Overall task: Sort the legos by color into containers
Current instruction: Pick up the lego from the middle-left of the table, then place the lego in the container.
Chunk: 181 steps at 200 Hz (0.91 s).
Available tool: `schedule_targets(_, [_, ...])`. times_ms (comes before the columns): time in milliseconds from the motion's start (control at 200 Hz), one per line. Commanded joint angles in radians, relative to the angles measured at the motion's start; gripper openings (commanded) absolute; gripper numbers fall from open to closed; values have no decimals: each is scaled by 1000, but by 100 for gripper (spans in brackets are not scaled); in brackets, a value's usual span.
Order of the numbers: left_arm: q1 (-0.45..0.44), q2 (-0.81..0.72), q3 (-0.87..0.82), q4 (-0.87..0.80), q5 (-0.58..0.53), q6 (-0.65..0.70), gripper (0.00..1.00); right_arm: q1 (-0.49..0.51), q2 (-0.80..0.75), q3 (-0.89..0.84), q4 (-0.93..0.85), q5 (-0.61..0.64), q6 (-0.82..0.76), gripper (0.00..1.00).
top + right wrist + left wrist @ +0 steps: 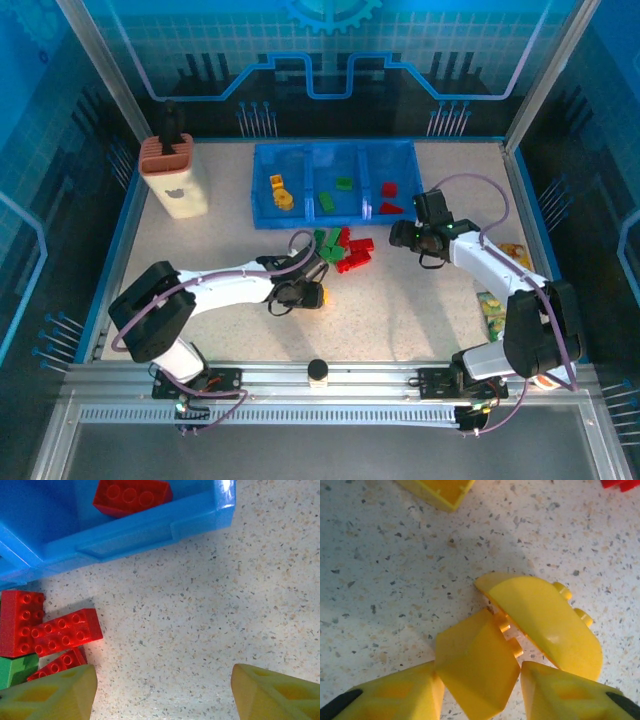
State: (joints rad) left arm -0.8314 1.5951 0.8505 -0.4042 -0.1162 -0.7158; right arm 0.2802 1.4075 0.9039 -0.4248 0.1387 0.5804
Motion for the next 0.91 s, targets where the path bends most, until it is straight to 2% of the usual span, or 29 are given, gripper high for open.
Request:
schedule_targets(0, [-6,17,27,-16,-37,-10,38,-10,-34,-15,17,-7,16,72])
schedule_targets(145, [-6,2,29,-42,-67,-10,32,-9,-49,-19,15,-12,22,72])
schedule_targets(495, [7,-94,74,-125,-153,30,30,-6,-99,-88,9,-23,36,72])
schedule_targets(690, [121,-162,114,-134,-135,91,30,0,-133,-128,8,-24,36,72])
schedule_targets(900, [246,-164,197,-134,-119,165,30,16,-163,-160,0,-26,45,72])
